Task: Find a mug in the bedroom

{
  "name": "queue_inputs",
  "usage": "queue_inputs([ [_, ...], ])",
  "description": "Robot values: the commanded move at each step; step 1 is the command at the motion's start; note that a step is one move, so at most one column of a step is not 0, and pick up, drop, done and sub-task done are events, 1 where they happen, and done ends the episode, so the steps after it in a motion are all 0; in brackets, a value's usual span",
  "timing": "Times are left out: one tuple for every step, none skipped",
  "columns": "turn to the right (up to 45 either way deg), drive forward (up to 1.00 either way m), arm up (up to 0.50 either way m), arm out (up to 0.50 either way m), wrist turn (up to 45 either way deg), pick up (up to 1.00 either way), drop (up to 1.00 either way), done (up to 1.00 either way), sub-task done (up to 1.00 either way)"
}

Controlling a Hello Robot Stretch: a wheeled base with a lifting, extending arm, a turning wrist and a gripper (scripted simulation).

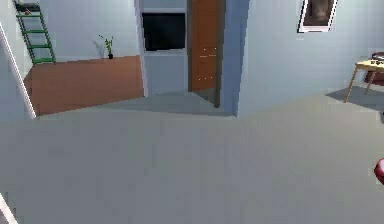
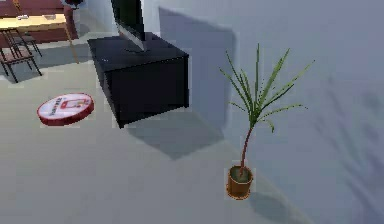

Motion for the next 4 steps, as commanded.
queue_inputs([
  [0.0,0.50,0.00,0.00,0.0,0.00,0.00,0.00,0.00],
  [-24.0,0.00,0.00,0.00,0.0,0.00,0.00,0.00,0.00],
  [0.0,0.15,0.00,0.00,0.0,0.00,0.00,0.00,0.00],
  [24.0,0.00,0.00,0.00,0.0,0.00,0.00,0.00,0.00],
])
